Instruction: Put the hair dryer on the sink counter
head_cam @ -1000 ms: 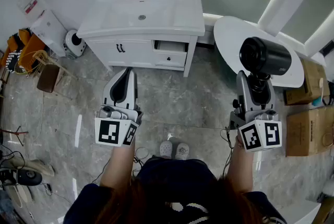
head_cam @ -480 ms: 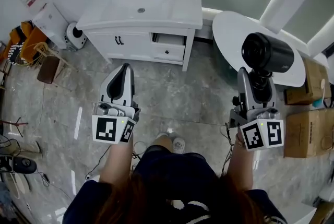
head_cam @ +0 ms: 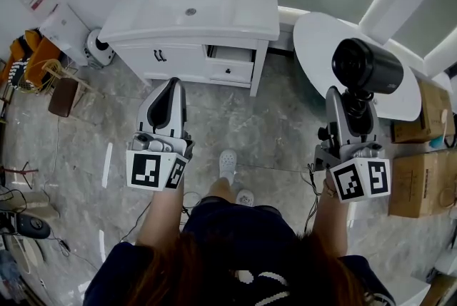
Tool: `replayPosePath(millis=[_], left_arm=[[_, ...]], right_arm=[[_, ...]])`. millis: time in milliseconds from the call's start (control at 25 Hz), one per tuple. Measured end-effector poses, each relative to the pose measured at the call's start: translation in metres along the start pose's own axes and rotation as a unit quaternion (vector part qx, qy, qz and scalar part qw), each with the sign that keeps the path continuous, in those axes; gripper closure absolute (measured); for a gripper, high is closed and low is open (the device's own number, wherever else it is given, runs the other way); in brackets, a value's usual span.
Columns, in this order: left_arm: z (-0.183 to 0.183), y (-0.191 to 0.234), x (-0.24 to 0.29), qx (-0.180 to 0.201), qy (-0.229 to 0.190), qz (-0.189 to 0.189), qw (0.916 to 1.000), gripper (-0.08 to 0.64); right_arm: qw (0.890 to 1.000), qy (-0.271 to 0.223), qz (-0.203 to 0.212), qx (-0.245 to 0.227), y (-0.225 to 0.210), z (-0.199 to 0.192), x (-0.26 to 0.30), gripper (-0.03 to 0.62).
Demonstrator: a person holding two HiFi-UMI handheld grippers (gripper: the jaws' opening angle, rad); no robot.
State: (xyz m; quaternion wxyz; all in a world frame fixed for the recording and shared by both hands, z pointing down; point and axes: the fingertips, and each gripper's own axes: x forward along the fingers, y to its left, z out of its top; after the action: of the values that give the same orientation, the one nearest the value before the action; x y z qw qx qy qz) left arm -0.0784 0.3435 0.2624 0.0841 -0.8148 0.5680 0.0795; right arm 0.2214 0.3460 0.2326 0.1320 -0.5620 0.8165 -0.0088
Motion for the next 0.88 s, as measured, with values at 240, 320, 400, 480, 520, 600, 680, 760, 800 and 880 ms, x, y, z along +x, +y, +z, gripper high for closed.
replayPosePath(millis=[240,320,400,480,520,600,680,760,800,880], left_arm=[[-0.005,0.052,0.090,-0.001,-0.008,-0.017,0.9998,0.541],[-0.007,0.070,0.117,0.002,-0.014,-0.025,0.9996,0.541],[-0.010,0.090,0.138,0.002,-0.016,-0.030,0.9994,0.541],[-0.013,0.109,0.155,-0.001,-0.020,-0.034,0.9992,0.541],[-0.014,0.118,0.163,-0.003,-0.024,-0.036,0.9991,0.541],[-0.017,0.135,0.181,-0.005,-0.027,-0.038,0.9989,0.541],[-0.027,0.155,0.206,-0.009,-0.020,-0.038,0.9990,0.541],[-0.040,0.175,0.236,-0.015,-0.013,-0.036,0.9991,0.541],[-0.045,0.182,0.247,-0.017,-0.011,-0.035,0.9992,0.541],[-0.050,0.189,0.254,-0.021,-0.010,-0.032,0.9992,0.541]], right_arm=[[1.000,-0.010,-0.005,-0.010,-0.009,0.004,0.096,0.302],[1.000,-0.018,-0.009,-0.013,-0.009,0.002,0.127,0.302],[1.000,-0.021,-0.010,-0.014,-0.005,-0.002,0.155,0.302],[1.000,-0.021,-0.012,-0.016,0.000,-0.007,0.180,0.302],[1.000,-0.022,-0.012,-0.017,0.002,-0.009,0.190,0.302],[1.000,-0.021,-0.011,-0.019,0.006,-0.013,0.214,0.302],[1.000,-0.012,-0.008,-0.022,0.006,-0.021,0.246,0.302],[1.000,-0.003,-0.008,-0.022,0.000,-0.030,0.284,0.302],[1.000,0.000,-0.008,-0.022,-0.002,-0.033,0.298,0.302],[1.000,0.002,-0.007,-0.022,-0.004,-0.035,0.308,0.302]])
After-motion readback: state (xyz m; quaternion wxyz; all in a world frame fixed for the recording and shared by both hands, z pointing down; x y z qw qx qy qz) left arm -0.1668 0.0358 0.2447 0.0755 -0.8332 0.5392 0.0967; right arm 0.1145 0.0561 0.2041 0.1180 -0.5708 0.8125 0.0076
